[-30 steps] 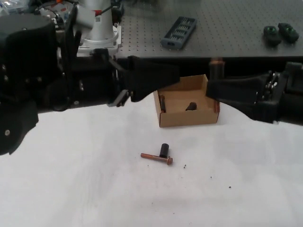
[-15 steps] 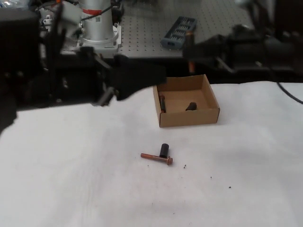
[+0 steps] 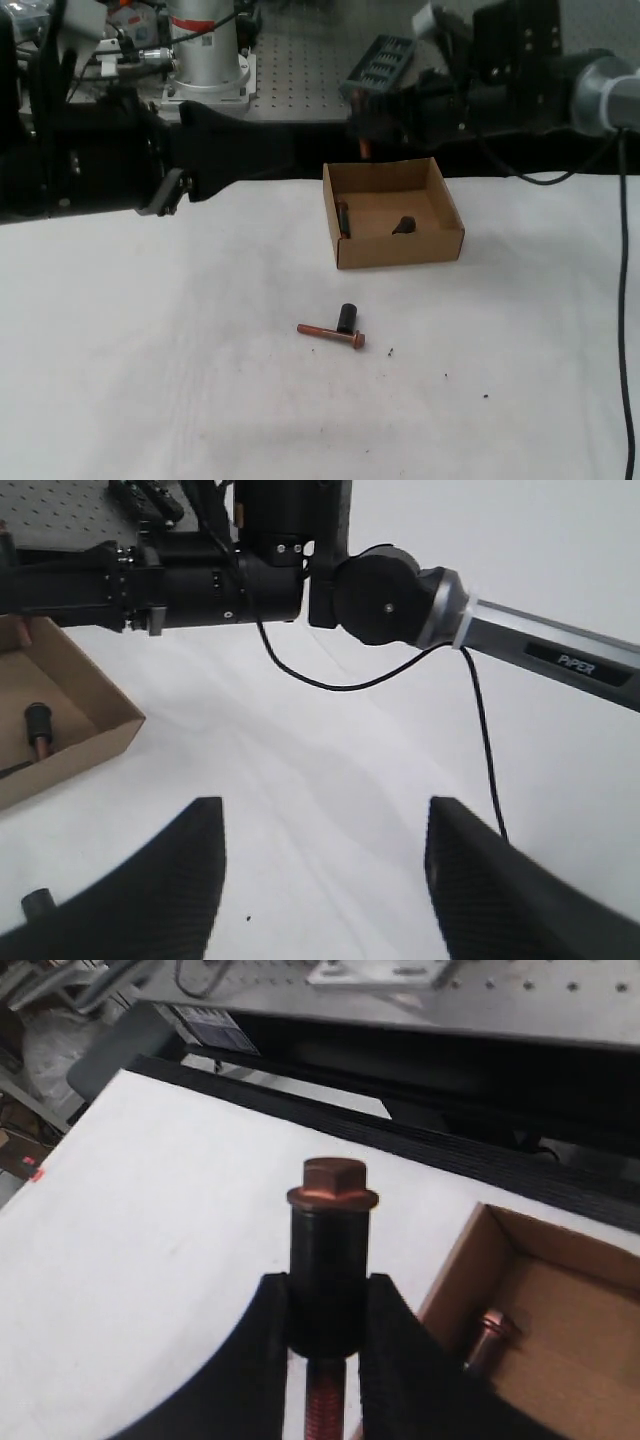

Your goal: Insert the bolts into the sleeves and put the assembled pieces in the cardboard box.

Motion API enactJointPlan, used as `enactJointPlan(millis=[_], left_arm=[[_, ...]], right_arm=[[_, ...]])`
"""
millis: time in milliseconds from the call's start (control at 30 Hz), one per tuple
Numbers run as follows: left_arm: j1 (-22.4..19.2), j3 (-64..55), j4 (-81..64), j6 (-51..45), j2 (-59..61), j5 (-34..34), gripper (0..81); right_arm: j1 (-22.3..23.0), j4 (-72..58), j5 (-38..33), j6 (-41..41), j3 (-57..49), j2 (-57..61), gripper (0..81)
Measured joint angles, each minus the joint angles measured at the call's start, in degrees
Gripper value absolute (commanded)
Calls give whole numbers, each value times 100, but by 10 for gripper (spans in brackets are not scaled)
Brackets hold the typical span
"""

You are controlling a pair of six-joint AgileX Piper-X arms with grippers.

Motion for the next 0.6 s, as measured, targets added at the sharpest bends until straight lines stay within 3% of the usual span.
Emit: enactJointPlan(millis=[167,200,367,500,600], left_arm=[[0,0,0,-66,0,-1,431],[0,0,0,-95,0,-1,431],[0,0,0,-413,0,-1,431],[0,0,0,-661,0,-1,431],[0,0,0,-782,0,15,431]], right_arm=[[-45,753,590,-297,2,54,11],[-45,840,655,-323,2,54,51],[-45,1190,1161,-237,-27,54,480],[-51,1331,1232,-213,-59,39,403],[-51,1540,1244,-213,-56,-133,394]])
